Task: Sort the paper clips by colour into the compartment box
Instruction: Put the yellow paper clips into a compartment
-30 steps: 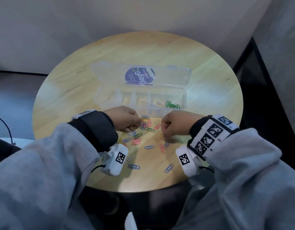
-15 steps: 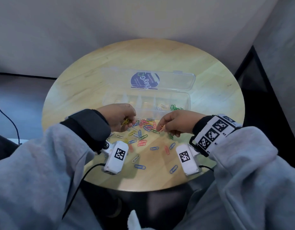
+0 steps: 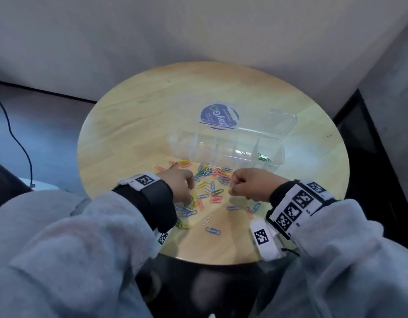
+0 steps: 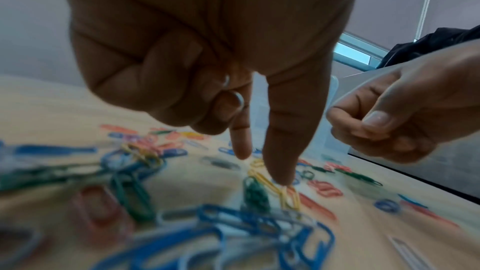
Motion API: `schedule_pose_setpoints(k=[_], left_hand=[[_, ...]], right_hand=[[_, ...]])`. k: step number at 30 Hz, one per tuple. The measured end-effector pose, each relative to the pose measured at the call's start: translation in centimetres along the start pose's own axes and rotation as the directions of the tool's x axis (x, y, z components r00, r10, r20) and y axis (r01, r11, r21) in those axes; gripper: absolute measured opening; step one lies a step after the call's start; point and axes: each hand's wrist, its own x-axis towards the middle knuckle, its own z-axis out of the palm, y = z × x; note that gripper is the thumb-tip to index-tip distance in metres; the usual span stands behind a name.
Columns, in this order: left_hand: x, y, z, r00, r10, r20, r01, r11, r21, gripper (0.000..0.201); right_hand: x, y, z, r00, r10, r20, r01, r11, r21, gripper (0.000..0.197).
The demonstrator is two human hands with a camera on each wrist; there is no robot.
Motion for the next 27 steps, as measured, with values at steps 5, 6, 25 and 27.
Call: schedule_pose_setpoints(k=[5,6,25,27], left_hand=[[0.6,0.3,1.2,0.998,0.041,0.041,-0.044,0.997,0.069,0.036],[0.6,0.4,1.3,0.997,0.059,0.045,-0.062,0.996,0.065,0.037],[1.8,0.6,1.4,0.995,0.070,0.075,-0.069,0.997,-0.023,0.009],[1.8,0.5,1.3,0.995,0.063,0.072,-0.060,0.997,-0.042,0.009]], right_hand=[[0.6,-2.0,0.8,0.994,-0.078,-0.076,0.065,0.986,-0.154,0.011],[0.9,-2.4,0.9,0.993,-0.084,-0.077,0.070,0.983,-0.171,0.012],[4.0,-4.6,2.5,0.994,-0.105,0.017,0.100,0.865,-0.492,0.026],[4.0,-4.4,2.6,0.994,-0.106,0.008,0.097,0.875,-0.474,0.031]])
